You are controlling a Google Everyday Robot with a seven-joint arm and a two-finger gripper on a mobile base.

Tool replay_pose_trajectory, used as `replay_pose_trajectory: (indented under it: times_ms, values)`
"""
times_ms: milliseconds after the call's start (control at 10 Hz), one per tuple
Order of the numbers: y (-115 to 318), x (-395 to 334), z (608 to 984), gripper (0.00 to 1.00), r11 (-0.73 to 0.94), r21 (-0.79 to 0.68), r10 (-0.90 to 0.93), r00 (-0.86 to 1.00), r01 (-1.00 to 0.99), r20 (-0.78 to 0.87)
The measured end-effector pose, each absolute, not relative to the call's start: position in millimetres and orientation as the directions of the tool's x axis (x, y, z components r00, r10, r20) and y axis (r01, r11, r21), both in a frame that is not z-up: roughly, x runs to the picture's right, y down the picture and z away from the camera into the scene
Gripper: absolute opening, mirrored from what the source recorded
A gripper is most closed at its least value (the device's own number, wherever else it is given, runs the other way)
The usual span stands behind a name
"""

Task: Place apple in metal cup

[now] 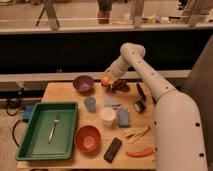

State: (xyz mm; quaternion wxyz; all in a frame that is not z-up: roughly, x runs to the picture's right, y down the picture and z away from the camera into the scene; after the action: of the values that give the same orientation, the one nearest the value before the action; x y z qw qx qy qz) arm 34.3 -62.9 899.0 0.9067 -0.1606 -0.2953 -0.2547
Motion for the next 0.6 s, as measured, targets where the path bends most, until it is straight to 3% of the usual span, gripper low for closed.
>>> replay_pose_trajectory:
  times_ms: [400, 600]
  values:
    - [-64, 31, 908, 0.75, 0.812, -0.119, -0.391, 0.683, 0.572, 0.617]
    - [-63, 33, 915, 0.80, 0.819, -0.099, -0.393, 0.679, 0.565, 0.619]
